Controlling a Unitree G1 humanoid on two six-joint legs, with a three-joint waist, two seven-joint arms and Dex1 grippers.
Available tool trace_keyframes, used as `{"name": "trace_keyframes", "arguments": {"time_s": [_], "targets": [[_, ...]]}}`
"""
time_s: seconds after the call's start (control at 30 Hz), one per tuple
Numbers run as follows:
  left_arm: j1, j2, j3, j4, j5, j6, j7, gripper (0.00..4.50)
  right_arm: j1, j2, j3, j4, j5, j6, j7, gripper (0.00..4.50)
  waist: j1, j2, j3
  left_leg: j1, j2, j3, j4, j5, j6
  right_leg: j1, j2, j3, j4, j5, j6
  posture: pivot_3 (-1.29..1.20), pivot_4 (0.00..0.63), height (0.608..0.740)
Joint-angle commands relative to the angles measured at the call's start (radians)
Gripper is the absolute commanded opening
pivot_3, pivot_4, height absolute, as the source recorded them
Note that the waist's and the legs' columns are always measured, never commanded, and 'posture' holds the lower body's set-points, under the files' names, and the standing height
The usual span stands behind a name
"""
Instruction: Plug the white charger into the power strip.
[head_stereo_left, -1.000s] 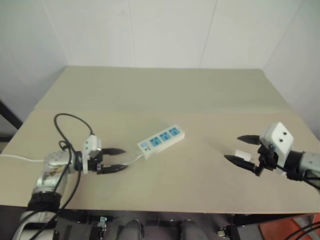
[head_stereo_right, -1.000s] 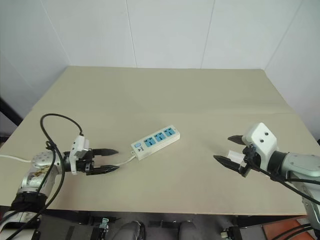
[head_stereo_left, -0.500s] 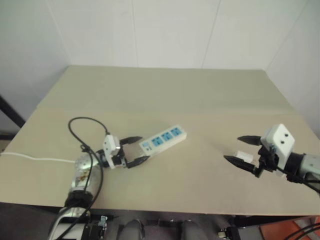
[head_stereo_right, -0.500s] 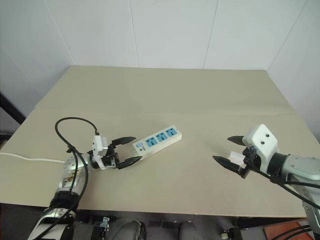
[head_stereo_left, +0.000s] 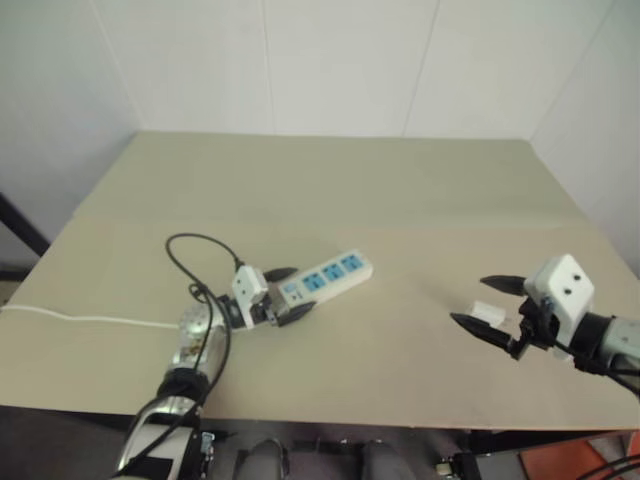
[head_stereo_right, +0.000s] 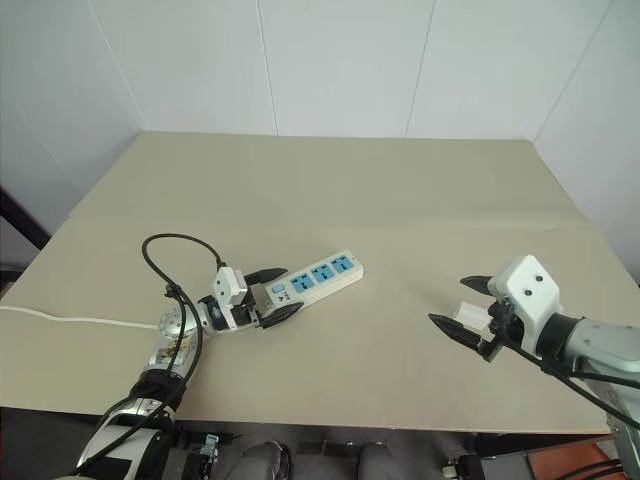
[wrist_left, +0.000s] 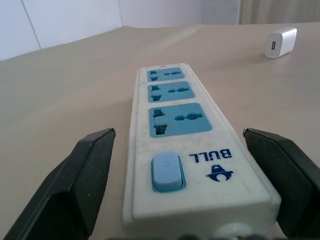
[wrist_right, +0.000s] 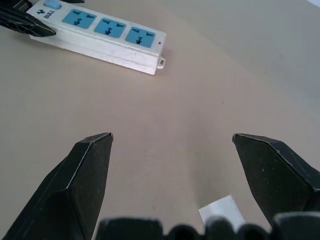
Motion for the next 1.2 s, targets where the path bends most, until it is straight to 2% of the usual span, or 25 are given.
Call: {"name": "trace_keyframes", "arguments": {"time_s": [0.03, 0.3, 0.73, 0.9, 1.2], "targets": [[0.031, 0.002, -0.008, -0.078, -0.015, 0.055, 0.021, 4.44, 0.004, 0.003, -0.041, -0.035, -0.003, -0.009, -0.017, 4.5, -0.001, 0.0, 0.0, 0.0, 0.0, 0.0, 0.0, 0.0, 0.0, 0.0, 0.0, 0.0, 0.0, 0.0, 0.0, 0.0, 0.15, 0.74], [0.122, 0.037, -0.024, -0.275, -0.039, 0.197, 0.013, 4.44, 0.0, 0.012, -0.006, -0.025, -0.031, -0.024, -0.033, 4.5, -0.002, 0.0, 0.0, 0.0, 0.0, 0.0, 0.0, 0.0, 0.0, 0.0, 0.0, 0.0, 0.0, 0.0, 0.0, 0.0, 0.15, 0.74], [0.228, 0.086, -0.014, -0.577, -0.084, 0.396, 0.113, 4.44, -0.011, 0.017, 0.022, -0.009, -0.048, -0.033, -0.023, 4.5, -0.001, 0.0, 0.0, 0.0, 0.0, 0.0, 0.0, 0.0, 0.0, 0.0, 0.0, 0.0, 0.0, 0.0, 0.0, 0.0, 0.15, 0.74], [0.264, 0.092, -0.017, -0.567, -0.074, 0.392, 0.138, 4.44, -0.016, 0.019, 0.029, -0.004, -0.05, -0.036, -0.024, 4.5, -0.001, 0.0, 0.0, 0.0, 0.0, 0.0, 0.0, 0.0, 0.0, 0.0, 0.0, 0.0, 0.0, 0.0, 0.0, 0.0, 0.15, 0.74], [0.229, 0.068, -0.044, -0.466, -0.039, 0.349, 0.166, 4.44, -0.021, 0.017, 0.028, 0.001, -0.059, -0.034, -0.024, 4.5, 0.002, 0.0, 0.0, 0.0, 0.0, 0.0, 0.0, 0.0, 0.0, 0.0, 0.0, 0.0, 0.0, 0.0, 0.0, 0.0, 0.15, 0.74]]}}
